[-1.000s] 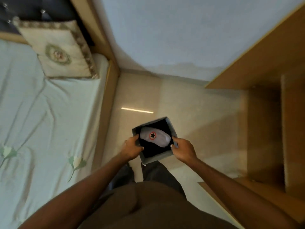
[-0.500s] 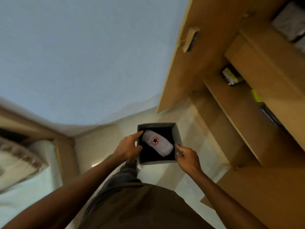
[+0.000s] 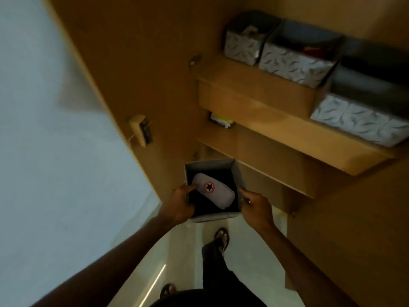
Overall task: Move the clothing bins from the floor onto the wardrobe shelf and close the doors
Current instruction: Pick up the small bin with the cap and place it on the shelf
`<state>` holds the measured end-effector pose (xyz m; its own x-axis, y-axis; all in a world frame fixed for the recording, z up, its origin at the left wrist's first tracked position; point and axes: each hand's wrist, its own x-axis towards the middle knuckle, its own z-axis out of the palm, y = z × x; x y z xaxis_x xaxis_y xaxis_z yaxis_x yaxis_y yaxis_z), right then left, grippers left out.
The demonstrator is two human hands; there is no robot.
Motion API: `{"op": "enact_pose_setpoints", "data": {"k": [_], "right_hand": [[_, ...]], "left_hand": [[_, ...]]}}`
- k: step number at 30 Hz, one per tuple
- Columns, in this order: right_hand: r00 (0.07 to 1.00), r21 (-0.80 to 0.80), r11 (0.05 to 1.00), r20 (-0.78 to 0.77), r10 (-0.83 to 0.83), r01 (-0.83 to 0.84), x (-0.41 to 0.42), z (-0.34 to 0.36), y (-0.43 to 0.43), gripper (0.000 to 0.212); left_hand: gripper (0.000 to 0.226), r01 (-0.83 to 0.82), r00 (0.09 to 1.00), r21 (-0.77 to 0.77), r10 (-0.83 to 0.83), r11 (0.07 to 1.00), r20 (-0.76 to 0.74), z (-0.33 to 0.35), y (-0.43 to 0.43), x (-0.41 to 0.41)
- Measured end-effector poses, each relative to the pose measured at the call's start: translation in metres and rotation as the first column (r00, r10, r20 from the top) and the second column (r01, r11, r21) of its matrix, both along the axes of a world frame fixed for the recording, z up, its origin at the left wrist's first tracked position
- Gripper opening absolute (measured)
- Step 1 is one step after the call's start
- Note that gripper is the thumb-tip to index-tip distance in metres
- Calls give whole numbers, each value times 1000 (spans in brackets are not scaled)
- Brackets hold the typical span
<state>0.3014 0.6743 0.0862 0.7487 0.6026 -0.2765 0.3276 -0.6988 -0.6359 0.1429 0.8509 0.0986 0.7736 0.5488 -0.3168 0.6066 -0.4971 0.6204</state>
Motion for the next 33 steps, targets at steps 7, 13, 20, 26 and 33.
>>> {"op": "enact_pose_setpoints", "data": {"k": [7,13,20,26,33], "right_hand": [[995,95,992,53,-85,80,119,32,48,45],[975,210,974,186,-125,85,217,71,76,46],[930,357,902,179,-322,243,302,87,102,45],[880,372,854,164,-445,363,351,98,119,41],[823,428,789,157,-546,441,377,95,128,37]], "left_hand": [[67,3,991,-6,-2,1000,136,30,60,134],[69,12,949,-35,0,999,317,52,106,251],[61,87,923,25,-90,996,375,73,141,361],[54,245,880,56,-246,968,406,87,167,452],[47,274,866,-66,-216,959,451,87,169,503]]}}
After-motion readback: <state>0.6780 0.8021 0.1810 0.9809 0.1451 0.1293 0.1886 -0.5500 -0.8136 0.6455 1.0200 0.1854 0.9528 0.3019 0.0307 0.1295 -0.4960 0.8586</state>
